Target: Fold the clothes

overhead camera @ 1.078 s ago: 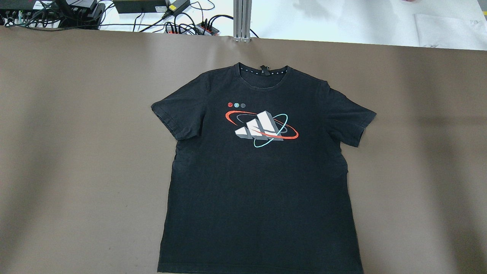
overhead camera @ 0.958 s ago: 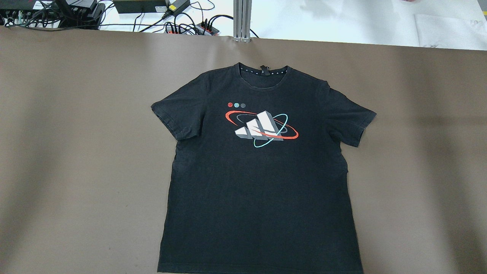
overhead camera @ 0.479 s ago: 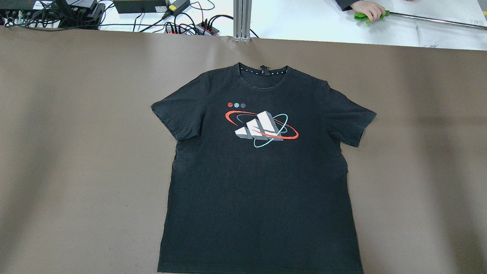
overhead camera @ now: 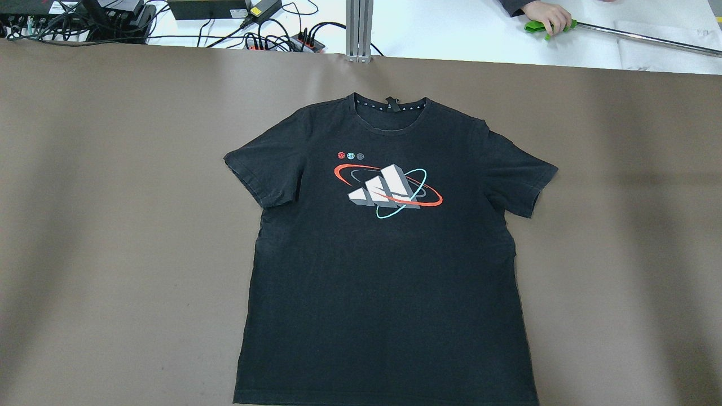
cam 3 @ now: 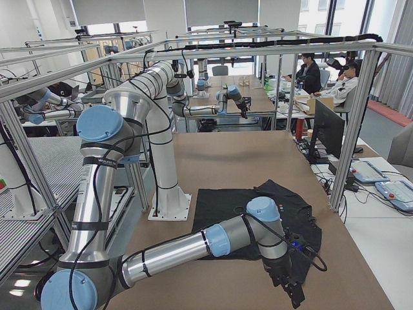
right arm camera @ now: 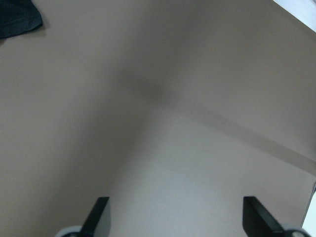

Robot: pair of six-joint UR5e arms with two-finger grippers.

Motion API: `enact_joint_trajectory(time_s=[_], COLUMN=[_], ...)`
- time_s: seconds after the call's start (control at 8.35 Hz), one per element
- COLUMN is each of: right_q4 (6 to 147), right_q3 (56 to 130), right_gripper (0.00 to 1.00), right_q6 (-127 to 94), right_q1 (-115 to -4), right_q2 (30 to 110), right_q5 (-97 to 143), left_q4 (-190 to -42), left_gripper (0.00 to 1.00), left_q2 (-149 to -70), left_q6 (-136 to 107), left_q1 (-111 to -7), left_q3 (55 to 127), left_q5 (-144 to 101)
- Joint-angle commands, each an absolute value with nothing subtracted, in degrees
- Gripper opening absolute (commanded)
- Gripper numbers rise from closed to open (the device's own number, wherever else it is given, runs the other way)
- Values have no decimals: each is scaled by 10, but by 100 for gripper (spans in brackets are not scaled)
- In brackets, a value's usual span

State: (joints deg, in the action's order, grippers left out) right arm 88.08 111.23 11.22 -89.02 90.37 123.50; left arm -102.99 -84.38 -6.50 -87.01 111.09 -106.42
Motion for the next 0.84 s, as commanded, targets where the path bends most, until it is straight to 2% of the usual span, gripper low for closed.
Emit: enact_joint_trajectory(time_s=[0.0,0.48,0.72], right_q4=[827,749,670], right_q3=[1079,962,894], right_gripper=[94,94,94], right_q6=[108,95,-23], right_q1=[-869,-855,-814], right_q2=[902,849,808], right_q5=[1231,1230,1230], left_q4=[-1073,-1080,-1115], left_gripper=[95,95,95], left_q2=[-851,-962,-997], left_q6=[-70,-183,-252], left_q1=[-819,-749,-702], left_q3=[1109,1073,1045], left_q5=[-1097,-1129,-1126])
